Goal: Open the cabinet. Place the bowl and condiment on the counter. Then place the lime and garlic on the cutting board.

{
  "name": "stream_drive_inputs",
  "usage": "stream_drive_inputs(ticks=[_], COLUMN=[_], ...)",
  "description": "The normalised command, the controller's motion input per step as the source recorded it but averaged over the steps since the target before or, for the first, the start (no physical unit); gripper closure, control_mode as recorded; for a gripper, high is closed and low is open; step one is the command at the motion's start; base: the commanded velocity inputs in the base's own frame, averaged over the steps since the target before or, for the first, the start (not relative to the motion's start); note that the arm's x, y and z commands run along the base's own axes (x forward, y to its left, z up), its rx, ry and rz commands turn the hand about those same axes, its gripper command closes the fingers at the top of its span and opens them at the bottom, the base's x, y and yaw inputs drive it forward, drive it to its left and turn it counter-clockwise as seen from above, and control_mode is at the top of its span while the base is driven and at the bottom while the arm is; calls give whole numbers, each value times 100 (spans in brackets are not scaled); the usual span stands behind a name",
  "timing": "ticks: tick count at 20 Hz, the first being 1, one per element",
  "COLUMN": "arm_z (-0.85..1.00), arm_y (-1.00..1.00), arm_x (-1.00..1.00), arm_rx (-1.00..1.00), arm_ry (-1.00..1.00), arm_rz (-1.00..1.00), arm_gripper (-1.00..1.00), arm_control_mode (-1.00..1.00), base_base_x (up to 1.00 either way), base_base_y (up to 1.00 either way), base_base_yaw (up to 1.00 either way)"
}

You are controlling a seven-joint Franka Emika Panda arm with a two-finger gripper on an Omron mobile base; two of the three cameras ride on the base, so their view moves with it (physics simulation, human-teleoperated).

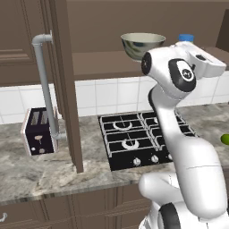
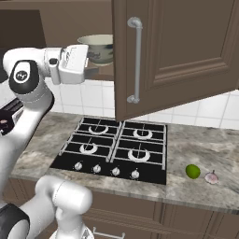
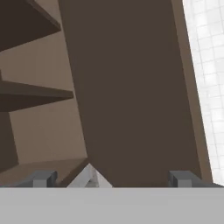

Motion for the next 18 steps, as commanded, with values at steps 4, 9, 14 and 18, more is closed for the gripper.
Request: stream_drive_inputs(ticks=[4,9,14,18], arm_z=[0,0,0,0], arm_y=[-17,-43,-48,-38], arm_x=[19,32,32,32], arm_rx=[1,7,9,7], arm_ry=[-4,0,0,0], arm_rz=[-31,-19,-13,-11], arm_gripper=[-100,-100,-100,-100], arm_control_mode=[-100,-100,-100,-100], base_base_x=[0,0,0,0], base_base_y=[0,0,0,0], base_base_yaw=[0,0,0,0])
